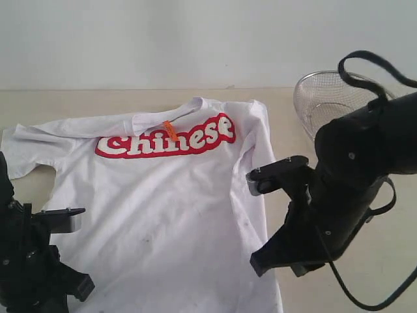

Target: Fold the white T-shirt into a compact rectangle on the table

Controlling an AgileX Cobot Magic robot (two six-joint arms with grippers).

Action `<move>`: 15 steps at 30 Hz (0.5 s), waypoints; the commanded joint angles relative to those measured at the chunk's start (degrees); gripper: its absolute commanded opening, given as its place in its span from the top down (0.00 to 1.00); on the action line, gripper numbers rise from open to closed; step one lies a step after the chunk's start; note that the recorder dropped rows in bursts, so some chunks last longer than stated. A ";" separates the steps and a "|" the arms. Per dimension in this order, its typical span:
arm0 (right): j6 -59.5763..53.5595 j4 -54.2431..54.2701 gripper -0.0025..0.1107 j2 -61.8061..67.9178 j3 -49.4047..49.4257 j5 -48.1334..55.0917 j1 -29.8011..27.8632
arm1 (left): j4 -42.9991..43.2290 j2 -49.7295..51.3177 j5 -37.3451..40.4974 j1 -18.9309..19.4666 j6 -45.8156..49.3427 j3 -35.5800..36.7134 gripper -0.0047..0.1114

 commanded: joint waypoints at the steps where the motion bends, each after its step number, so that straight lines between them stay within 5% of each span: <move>1: -4.25 6.77 0.98 -10.28 0.26 -5.48 0.85 | 2.85 0.64 -0.83 0.05 -0.86 0.42 0.92; 4: -14.64 22.09 0.98 -9.77 -1.05 -11.62 5.12 | 2.85 0.64 -0.83 0.05 -0.86 0.42 0.92; 15: -14.44 21.55 0.98 7.86 -3.42 -17.67 7.90 | 2.85 0.64 -0.83 0.05 -0.86 0.42 0.92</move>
